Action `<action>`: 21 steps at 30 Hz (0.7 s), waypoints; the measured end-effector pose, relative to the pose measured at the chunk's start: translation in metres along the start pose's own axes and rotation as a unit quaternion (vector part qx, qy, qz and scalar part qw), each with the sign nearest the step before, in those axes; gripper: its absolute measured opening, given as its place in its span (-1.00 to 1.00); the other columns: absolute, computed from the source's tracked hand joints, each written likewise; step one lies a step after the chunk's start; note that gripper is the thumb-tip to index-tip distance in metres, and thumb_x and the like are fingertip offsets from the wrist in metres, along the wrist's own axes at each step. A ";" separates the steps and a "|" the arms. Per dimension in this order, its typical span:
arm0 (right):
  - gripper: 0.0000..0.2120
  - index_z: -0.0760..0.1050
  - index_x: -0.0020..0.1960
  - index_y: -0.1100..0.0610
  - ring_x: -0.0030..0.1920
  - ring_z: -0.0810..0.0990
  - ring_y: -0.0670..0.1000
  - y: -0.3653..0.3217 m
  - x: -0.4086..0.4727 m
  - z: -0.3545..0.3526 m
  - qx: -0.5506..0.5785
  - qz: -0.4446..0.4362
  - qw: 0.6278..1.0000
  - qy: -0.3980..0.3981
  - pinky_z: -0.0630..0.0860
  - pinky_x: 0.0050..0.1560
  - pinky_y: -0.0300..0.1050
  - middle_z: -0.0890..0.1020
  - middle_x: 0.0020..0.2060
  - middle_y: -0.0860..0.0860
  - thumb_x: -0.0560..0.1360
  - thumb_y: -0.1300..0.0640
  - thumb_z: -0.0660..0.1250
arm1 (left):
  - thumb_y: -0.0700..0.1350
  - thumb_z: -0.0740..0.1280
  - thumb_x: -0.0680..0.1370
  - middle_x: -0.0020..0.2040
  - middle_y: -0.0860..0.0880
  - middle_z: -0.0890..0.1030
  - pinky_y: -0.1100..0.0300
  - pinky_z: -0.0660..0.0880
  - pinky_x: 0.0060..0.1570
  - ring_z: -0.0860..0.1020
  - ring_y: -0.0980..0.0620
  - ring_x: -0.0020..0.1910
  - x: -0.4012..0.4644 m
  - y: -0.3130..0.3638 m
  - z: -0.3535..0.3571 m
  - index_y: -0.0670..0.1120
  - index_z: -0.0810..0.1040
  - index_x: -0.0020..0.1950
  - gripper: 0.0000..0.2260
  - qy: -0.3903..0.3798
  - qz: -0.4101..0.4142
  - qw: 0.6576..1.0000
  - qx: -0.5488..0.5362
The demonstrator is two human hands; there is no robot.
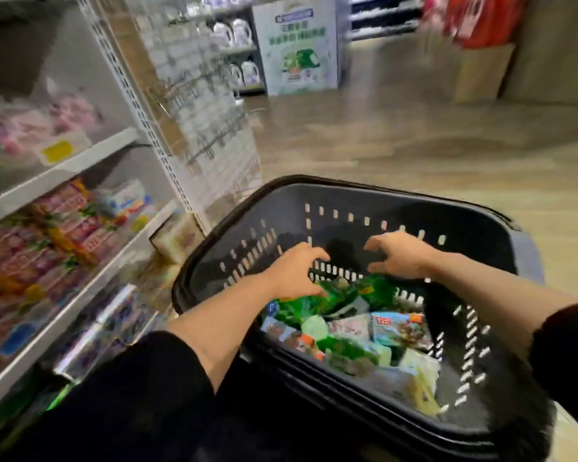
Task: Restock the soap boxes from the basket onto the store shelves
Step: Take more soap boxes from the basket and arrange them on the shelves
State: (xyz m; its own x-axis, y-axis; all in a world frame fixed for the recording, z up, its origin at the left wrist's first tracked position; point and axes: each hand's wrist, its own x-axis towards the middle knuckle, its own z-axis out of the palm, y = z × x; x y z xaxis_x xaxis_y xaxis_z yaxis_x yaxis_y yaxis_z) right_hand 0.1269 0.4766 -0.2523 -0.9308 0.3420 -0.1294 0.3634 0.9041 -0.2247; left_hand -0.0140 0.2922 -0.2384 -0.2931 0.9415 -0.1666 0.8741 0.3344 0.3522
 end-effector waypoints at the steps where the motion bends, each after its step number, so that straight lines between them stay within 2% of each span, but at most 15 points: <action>1: -0.65 0.52 0.19 0.18 0.15 0.54 0.13 0.005 0.002 0.004 -0.001 0.002 0.999 -0.032 0.38 0.01 -0.16 0.60 0.12 0.10 0.49 0.01 0.37 | 0.01 0.55 0.39 0.31 -0.14 0.44 0.18 0.27 0.25 0.41 -0.09 0.30 0.009 -0.001 0.008 -0.10 0.40 0.42 -0.34 -0.036 -0.004 0.999 0.022; 4: -0.76 0.56 0.04 0.18 0.02 0.55 0.10 0.013 0.012 0.022 0.005 0.009 0.993 -0.117 0.32 -0.12 -0.19 0.60 0.03 0.11 0.46 0.05 0.41 | 0.09 0.58 0.33 0.38 -0.13 0.45 0.13 0.32 0.28 0.41 -0.11 0.34 0.025 -0.010 0.030 -0.10 0.38 0.44 -0.23 -0.142 -0.030 0.984 0.106; 7: -0.63 0.56 0.18 0.17 0.05 0.54 0.08 0.012 0.029 0.042 0.043 0.031 0.985 -0.166 0.31 -0.11 -0.25 0.60 0.09 0.09 0.43 0.04 0.46 | 0.07 0.58 0.32 0.41 -0.14 0.42 0.15 0.31 0.26 0.39 -0.13 0.36 0.023 -0.032 0.045 -0.11 0.35 0.47 -0.21 -0.226 -0.054 0.958 0.170; 11: -0.53 0.52 0.24 0.16 0.12 0.54 0.10 0.016 0.045 0.067 0.075 0.063 0.985 -0.142 0.36 -0.05 -0.21 0.59 0.13 0.08 0.37 0.07 0.51 | 0.00 0.62 0.28 0.38 -0.10 0.44 0.16 0.37 0.23 0.41 -0.10 0.33 0.022 -0.057 0.058 -0.06 0.37 0.45 -0.21 -0.331 -0.048 0.919 0.207; 13: -0.56 0.55 0.17 0.17 0.03 0.56 0.09 0.025 0.045 0.076 0.067 0.092 0.981 -0.154 0.40 -0.11 -0.18 0.60 0.02 0.08 0.34 0.09 0.52 | -0.02 0.63 0.27 0.38 -0.08 0.45 0.13 0.41 0.23 0.42 -0.09 0.32 0.027 -0.062 0.066 -0.01 0.39 0.43 -0.22 -0.364 -0.037 0.905 0.217; 15: -0.69 0.55 0.03 0.20 -0.11 0.54 0.08 0.037 0.042 0.082 0.039 0.124 0.970 -0.207 0.41 -0.18 -0.17 0.55 -0.17 0.05 0.34 0.12 0.51 | -0.04 0.62 0.28 0.38 -0.07 0.44 0.12 0.42 0.21 0.42 -0.09 0.32 0.034 -0.063 0.075 0.00 0.40 0.43 -0.24 -0.384 -0.033 0.896 0.222; 17: -0.78 0.48 -0.13 0.16 -0.15 0.50 0.09 0.049 0.037 0.084 0.028 0.160 0.959 -0.233 0.42 -0.16 -0.16 0.47 -0.28 0.03 0.34 0.14 0.49 | -0.07 0.61 0.30 0.40 -0.07 0.41 0.13 0.41 0.21 0.40 -0.08 0.34 0.041 -0.066 0.082 0.00 0.38 0.44 -0.24 -0.400 -0.034 0.889 0.221; 19: -0.74 0.40 -0.21 0.10 -0.14 0.50 0.09 0.059 0.031 0.087 0.025 0.197 0.946 -0.254 0.47 -0.12 -0.13 0.44 -0.34 0.00 0.32 0.13 0.50 | -0.07 0.61 0.31 0.44 -0.06 0.37 0.14 0.39 0.27 0.37 -0.08 0.39 0.045 -0.072 0.088 -0.01 0.35 0.47 -0.21 -0.414 -0.041 0.884 0.214; 21: -0.70 0.44 -0.19 0.09 -0.14 0.55 0.09 0.067 0.025 0.094 0.033 0.228 0.933 -0.277 0.54 -0.07 -0.10 0.47 -0.33 -0.01 0.26 0.09 0.55 | -0.06 0.61 0.31 0.48 -0.03 0.34 0.13 0.35 0.33 0.34 -0.07 0.42 0.046 -0.079 0.091 -0.02 0.31 0.49 -0.18 -0.432 -0.057 0.877 0.202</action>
State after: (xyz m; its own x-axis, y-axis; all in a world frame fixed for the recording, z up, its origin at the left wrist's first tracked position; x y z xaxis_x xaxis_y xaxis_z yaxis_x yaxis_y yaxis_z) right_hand 0.1320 0.5216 -0.3610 -0.5214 0.4858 -0.7015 0.7354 0.6729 -0.0807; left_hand -0.0612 0.3057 -0.3573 -0.1367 0.4610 -0.8768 0.9755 0.2168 -0.0381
